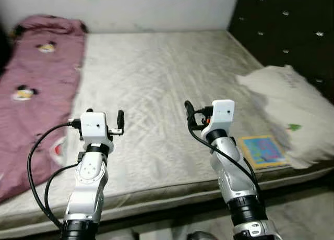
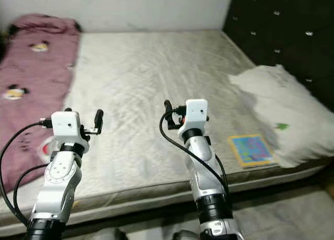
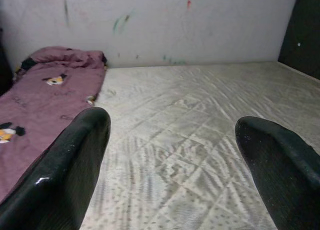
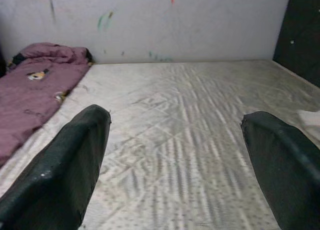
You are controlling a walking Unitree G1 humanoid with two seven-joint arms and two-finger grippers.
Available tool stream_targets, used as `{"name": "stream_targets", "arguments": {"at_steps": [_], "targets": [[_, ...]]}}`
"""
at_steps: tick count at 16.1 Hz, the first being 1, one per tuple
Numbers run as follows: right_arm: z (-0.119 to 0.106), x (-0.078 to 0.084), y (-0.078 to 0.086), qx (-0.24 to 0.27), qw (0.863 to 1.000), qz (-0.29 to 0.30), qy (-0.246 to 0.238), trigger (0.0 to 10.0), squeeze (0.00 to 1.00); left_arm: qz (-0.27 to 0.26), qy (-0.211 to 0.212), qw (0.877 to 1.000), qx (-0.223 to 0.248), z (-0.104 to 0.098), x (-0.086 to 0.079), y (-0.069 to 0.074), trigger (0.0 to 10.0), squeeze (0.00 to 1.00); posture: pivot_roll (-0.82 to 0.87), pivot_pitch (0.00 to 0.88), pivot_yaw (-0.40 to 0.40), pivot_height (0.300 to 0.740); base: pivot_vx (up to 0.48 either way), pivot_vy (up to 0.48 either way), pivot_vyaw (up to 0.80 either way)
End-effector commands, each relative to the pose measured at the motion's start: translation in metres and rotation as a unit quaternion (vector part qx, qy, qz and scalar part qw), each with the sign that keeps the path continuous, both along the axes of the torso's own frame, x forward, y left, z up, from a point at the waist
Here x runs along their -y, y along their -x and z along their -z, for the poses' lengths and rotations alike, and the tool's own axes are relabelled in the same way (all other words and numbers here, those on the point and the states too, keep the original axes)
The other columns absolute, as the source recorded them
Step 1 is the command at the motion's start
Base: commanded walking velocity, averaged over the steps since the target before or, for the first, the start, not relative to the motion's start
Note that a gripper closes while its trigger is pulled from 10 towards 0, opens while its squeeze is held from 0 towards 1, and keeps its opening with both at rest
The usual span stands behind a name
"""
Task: Clean up the room
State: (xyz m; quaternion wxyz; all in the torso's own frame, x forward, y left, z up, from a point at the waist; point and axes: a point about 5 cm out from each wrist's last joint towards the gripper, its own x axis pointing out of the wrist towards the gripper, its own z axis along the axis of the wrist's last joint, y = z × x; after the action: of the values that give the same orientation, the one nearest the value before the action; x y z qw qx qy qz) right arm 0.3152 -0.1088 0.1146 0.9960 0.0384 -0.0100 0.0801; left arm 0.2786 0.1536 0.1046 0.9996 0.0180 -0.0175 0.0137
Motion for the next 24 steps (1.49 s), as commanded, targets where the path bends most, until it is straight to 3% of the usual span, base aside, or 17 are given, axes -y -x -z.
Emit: {"name": "stream_targets", "arguments": {"at_steps": [1,24], "targets": [[0.0015,0.0109,0.0000,-0.003,1.000,0.014,0.006,10.0,0.00,0.009,0.004,1.000,-0.001,-0.0013,0.0075,-0.0004,10.0,0.00,0.05,0.000,-0.027,0.740,0.000,0.480,0.00],[0.0095,0.0097,0.0021,-0.026,1.000,0.003,0.018,10.0,0.00,0.002,0.003,1.000,-0.011,0.0003,0.0058,0.0012,10.0,0.00,0.06,0.000,-0.028,0.740,0.000,0.480,0.00]]}}
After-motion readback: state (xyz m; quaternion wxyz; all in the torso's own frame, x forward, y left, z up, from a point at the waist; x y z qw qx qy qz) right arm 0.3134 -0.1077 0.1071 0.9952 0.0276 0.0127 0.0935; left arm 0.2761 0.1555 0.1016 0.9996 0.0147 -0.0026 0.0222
